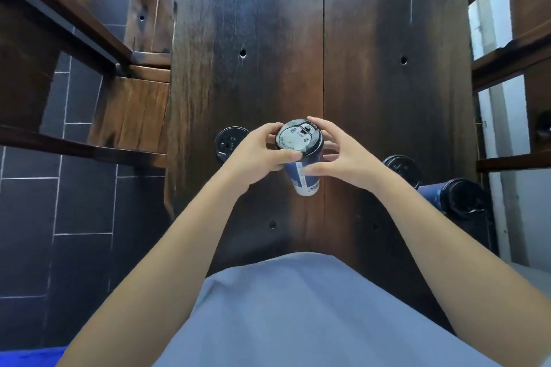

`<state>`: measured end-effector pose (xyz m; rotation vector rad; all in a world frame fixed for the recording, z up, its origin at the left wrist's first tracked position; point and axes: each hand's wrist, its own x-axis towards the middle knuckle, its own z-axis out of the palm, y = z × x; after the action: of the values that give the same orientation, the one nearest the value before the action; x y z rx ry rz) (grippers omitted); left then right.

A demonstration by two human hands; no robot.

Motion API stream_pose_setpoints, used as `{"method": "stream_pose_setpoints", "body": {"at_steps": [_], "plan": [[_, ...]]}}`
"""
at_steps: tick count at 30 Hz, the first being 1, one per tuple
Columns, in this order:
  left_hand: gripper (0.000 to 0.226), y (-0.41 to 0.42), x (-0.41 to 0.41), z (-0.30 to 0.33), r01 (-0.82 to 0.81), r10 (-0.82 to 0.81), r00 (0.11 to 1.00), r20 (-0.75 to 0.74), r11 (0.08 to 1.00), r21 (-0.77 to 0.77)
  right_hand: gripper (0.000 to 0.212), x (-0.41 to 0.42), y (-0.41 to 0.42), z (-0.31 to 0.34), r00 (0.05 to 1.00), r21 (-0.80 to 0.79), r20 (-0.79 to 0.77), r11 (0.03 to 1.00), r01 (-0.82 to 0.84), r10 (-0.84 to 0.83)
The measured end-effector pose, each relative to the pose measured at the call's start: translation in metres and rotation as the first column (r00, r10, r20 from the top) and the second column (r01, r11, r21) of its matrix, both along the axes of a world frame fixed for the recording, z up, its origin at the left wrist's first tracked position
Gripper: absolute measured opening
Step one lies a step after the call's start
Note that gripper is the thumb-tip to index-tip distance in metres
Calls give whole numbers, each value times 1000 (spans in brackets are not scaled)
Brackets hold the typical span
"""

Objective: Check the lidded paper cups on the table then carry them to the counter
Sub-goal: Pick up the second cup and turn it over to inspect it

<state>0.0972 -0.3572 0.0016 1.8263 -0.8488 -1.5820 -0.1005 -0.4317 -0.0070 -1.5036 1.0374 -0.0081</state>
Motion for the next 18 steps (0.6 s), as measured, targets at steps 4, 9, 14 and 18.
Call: {"method": "stream_pose_setpoints", "body": {"at_steps": [4,9,14,18], "plan": [[54,-3,6,32,27,-23,996,-83,998,51,101,1,11,17,998,-111,63,994,-7,14],[65,5,10,62,159,-173,976,133,981,110,83,0,21,36,998,-101,33,993,-58,62],[90,15,16,97,507,-466,839,282,857,-92,66,-8,15,72,965,-64,-33,963,-261,259],[69,23,13,106,629,-561,769,305,749,-208,51,-10,11,99,953,-74,4,950,-302,303]]}}
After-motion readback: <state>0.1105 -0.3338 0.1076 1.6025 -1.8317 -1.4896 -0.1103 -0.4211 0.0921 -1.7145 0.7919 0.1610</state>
